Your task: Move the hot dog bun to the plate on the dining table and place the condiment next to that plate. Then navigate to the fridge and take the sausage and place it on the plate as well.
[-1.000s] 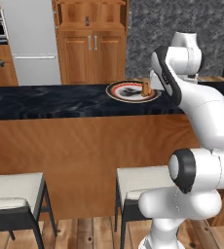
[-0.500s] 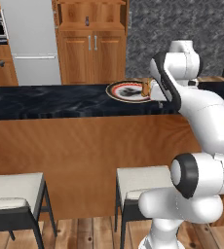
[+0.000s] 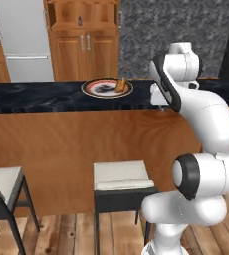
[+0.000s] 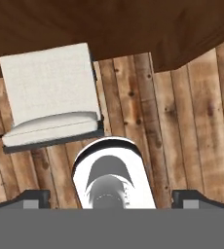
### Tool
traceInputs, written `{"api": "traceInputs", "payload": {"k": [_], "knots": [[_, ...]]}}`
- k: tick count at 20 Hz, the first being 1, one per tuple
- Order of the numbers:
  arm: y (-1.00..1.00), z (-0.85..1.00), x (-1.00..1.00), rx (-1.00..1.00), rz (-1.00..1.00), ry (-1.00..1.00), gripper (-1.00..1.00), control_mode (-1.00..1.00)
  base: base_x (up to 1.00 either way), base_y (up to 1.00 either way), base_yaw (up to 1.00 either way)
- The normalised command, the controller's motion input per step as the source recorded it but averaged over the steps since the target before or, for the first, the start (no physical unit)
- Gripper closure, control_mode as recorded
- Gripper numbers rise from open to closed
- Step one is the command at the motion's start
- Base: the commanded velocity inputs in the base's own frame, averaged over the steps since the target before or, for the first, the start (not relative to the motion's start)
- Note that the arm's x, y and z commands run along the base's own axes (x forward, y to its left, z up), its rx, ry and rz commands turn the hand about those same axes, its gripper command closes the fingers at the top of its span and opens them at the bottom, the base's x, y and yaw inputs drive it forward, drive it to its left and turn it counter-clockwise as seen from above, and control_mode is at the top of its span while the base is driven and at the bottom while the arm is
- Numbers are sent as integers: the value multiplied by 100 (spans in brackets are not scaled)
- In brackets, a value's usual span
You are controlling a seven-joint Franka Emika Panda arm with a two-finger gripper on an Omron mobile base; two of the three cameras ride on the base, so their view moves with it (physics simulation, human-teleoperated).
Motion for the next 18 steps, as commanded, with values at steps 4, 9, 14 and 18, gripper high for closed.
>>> {"api": "traceInputs", "payload": {"k": [4,9,14,18], "knots": [[0,0,0,0,0,0,-100,100,-4,-100,6],[0,0,0,0,0,0,-100,100,0,-100,7],[0,0,0,0,0,0,-100,100,8,-100,5],[0,0,0,0,0,0,-100,100,33,-100,10]]}}
